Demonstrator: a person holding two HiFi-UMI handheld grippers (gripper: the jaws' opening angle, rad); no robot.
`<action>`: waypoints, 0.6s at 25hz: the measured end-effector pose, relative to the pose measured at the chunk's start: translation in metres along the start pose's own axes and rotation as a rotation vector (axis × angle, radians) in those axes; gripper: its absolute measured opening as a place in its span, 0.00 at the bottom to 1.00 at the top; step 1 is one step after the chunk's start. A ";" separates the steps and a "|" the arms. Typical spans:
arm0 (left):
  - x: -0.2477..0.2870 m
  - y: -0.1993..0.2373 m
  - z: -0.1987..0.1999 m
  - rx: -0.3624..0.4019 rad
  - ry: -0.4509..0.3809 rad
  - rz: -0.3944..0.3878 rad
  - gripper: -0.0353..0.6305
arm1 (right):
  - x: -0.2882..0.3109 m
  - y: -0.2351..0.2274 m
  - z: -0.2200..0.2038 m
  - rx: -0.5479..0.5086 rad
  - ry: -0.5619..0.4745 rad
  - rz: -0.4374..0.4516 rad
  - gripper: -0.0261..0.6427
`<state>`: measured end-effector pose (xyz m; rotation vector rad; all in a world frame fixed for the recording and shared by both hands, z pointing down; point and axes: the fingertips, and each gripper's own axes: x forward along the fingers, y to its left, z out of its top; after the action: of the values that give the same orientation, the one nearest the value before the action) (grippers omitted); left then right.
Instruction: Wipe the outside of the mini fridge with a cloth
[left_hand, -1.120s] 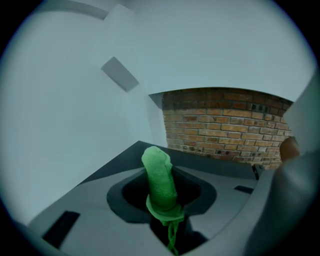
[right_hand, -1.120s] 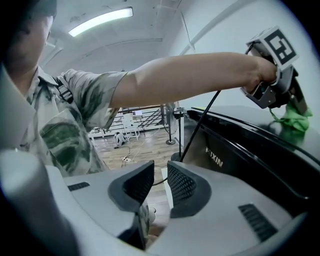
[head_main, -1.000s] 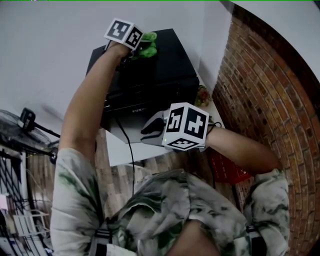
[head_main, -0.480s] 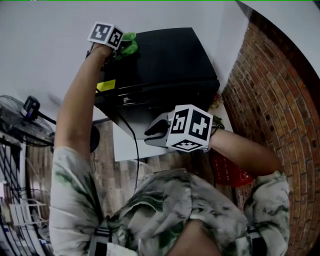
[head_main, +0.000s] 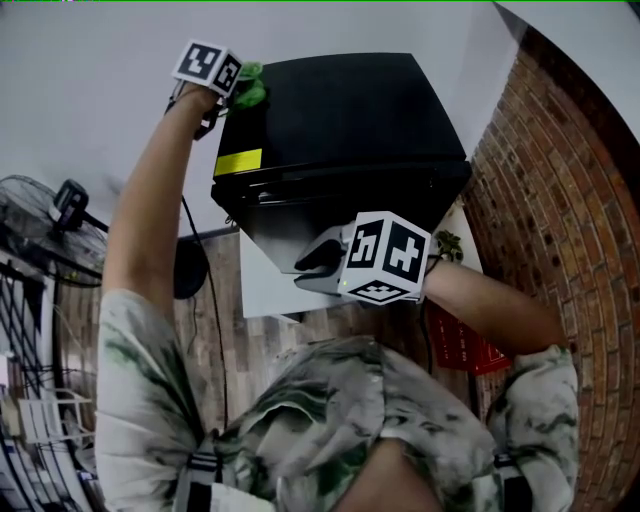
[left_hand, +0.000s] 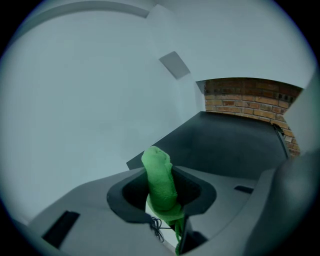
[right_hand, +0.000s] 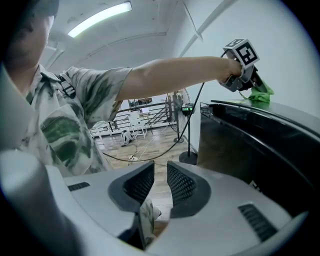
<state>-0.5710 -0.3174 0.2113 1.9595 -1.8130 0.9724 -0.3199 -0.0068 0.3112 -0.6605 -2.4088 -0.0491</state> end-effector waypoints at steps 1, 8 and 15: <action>-0.001 0.003 -0.002 0.005 0.003 0.006 0.26 | 0.003 0.000 0.001 -0.001 0.001 0.000 0.19; -0.019 0.001 0.016 0.036 -0.056 -0.024 0.26 | 0.015 -0.003 0.013 -0.005 -0.004 0.002 0.19; -0.040 -0.002 0.037 0.024 -0.148 -0.059 0.26 | 0.014 -0.007 0.011 0.005 0.002 -0.008 0.18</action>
<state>-0.5578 -0.3100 0.1584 2.1380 -1.8166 0.8549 -0.3383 -0.0044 0.3117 -0.6486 -2.4091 -0.0468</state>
